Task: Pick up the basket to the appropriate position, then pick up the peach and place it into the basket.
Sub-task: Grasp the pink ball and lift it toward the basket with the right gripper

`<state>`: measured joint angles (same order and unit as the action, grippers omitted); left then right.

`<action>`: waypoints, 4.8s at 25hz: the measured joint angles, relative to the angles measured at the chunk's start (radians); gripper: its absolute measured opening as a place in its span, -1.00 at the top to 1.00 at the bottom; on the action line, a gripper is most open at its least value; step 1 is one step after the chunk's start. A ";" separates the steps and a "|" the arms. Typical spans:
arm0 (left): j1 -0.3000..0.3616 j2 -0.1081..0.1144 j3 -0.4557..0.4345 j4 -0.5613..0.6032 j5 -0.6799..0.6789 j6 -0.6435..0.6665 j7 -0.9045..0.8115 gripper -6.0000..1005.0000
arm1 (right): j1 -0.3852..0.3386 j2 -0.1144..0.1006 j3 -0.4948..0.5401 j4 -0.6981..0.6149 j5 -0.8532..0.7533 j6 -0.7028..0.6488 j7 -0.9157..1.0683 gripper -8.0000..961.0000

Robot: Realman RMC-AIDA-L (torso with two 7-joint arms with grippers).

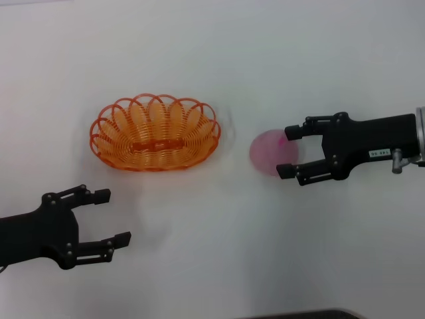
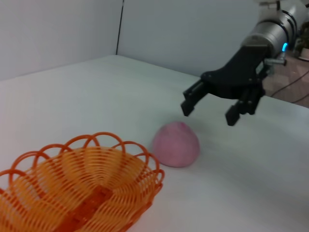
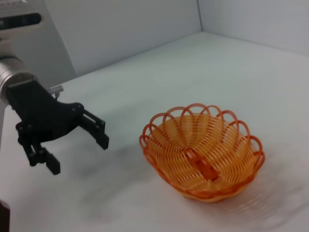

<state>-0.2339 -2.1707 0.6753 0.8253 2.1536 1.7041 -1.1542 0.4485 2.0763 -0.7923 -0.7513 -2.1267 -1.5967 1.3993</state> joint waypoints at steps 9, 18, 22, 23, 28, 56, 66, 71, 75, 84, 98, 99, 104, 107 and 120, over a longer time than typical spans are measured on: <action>0.002 0.002 -0.040 -0.002 0.009 0.013 0.011 -0.73 | -0.014 0.006 0.013 0.008 -0.004 0.004 -0.048 -0.83; -0.001 0.000 -0.042 -0.010 -0.007 0.051 0.031 -0.73 | -0.024 0.007 0.013 0.002 -0.002 0.005 -0.049 -0.83; -0.005 0.002 -0.043 -0.011 -0.012 0.067 0.032 -0.73 | -0.025 0.006 0.013 0.002 -0.002 0.002 -0.049 -0.83; -0.006 0.002 -0.044 -0.011 -0.014 0.068 0.032 -0.73 | -0.025 0.005 0.015 0.001 -0.001 -0.002 -0.049 -0.83; -0.007 0.002 -0.064 -0.012 -0.033 0.080 0.033 -0.73 | -0.011 -0.005 0.060 0.002 0.005 -0.045 0.045 -0.82; -0.019 0.005 -0.071 -0.002 0.019 0.078 0.066 -0.73 | 0.323 -0.066 0.008 -0.176 -0.389 -0.163 0.909 -0.89; -0.024 0.005 -0.071 0.007 0.024 0.076 0.066 -0.73 | 0.419 -0.018 -0.148 -0.182 -0.550 -0.113 1.017 -0.94; -0.023 0.005 -0.070 -0.001 0.046 0.048 0.069 -0.73 | 0.426 0.006 -0.223 -0.183 -0.566 -0.063 1.041 -0.93; -0.024 0.005 -0.070 -0.017 0.049 0.031 0.081 -0.73 | 0.425 0.011 -0.273 -0.178 -0.566 -0.021 1.056 -0.93; -0.024 0.005 -0.069 -0.026 0.049 0.022 0.084 -0.73 | 0.420 0.020 -0.344 -0.174 -0.528 0.008 1.067 -0.91; -0.025 0.005 -0.069 -0.026 0.049 0.008 0.085 -0.73 | 0.425 0.021 -0.460 -0.132 -0.503 0.070 1.107 -0.89; -0.025 0.005 -0.069 -0.026 0.049 0.008 0.085 -0.73 | 0.426 0.022 -0.464 -0.128 -0.501 0.074 1.108 -0.89; -0.022 0.005 -0.069 -0.026 0.049 0.007 0.085 -0.73 | 0.428 0.023 -0.502 -0.119 -0.488 0.094 1.129 -0.88; -0.021 0.005 -0.070 -0.026 0.049 0.003 0.085 -0.73 | 0.429 0.022 -0.520 -0.118 -0.488 0.102 1.144 -0.88; -0.022 0.005 -0.072 -0.026 0.049 -0.011 0.085 -0.73 | 0.428 0.022 -0.567 -0.143 -0.477 0.093 1.168 -0.16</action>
<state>-0.2558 -2.1660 0.6035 0.7993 2.2028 1.6936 -1.0691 0.8765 2.0978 -1.3592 -0.8947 -2.6032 -1.5032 2.5674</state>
